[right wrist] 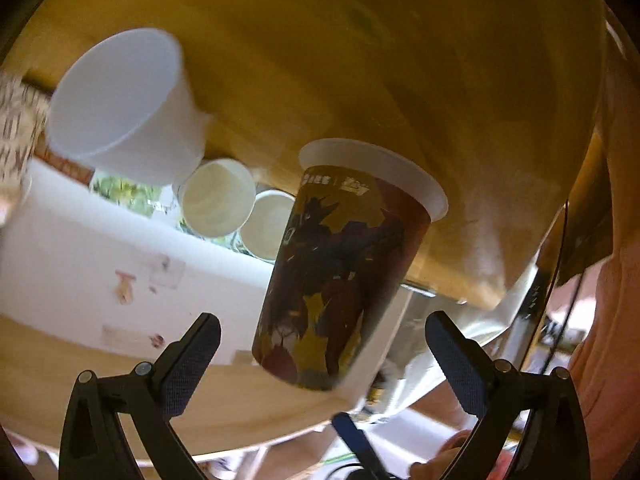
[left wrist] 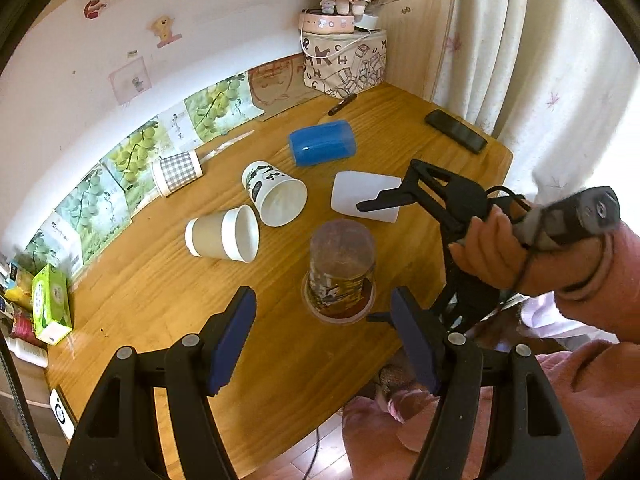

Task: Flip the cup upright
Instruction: 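Close the right gripper on the cup body while the left gripper holds it, then open the left gripper and pull it away while the right gripper holds the cup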

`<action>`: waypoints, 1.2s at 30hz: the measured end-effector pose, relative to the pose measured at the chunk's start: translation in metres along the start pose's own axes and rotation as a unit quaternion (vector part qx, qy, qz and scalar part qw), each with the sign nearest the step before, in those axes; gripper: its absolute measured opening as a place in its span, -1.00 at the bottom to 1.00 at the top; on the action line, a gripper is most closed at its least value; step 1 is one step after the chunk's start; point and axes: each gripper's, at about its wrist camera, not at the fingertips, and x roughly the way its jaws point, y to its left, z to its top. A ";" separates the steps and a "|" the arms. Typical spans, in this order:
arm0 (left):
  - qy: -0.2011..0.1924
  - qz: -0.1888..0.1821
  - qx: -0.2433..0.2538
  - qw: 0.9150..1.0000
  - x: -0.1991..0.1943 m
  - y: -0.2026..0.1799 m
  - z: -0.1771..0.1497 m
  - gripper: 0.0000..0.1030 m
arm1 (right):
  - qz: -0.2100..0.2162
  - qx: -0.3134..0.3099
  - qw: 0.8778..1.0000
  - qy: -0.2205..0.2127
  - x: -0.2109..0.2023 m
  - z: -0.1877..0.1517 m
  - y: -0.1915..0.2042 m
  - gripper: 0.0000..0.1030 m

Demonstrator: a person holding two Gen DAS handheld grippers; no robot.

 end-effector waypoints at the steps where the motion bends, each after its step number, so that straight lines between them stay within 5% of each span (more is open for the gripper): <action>1: 0.002 0.001 0.002 1.000 0.000 0.003 0.000 0.42 | 0.012 0.013 1.000 0.000 0.002 0.000 -0.001 0.99; 10: 0.027 0.003 -0.014 1.000 0.007 0.023 -0.008 0.42 | 0.071 0.045 0.996 -0.027 0.006 0.011 -0.010 0.94; 15: 0.025 0.006 -0.017 1.000 0.005 0.021 -0.009 0.42 | 0.078 0.049 0.995 -0.028 0.007 0.018 -0.020 0.44; 21: 0.027 0.010 -0.028 0.999 0.002 0.015 -0.014 0.42 | 0.065 0.010 0.998 -0.019 -0.001 0.016 -0.020 0.41; 28: 0.021 0.020 -0.060 0.998 -0.004 0.007 -0.020 0.42 | 0.018 -0.092 0.996 -0.011 -0.011 -0.001 0.006 0.35; 36: 0.003 0.033 -0.127 0.991 -0.014 0.001 -0.030 0.42 | -0.059 -0.279 0.957 -0.049 -0.028 -0.030 0.042 0.33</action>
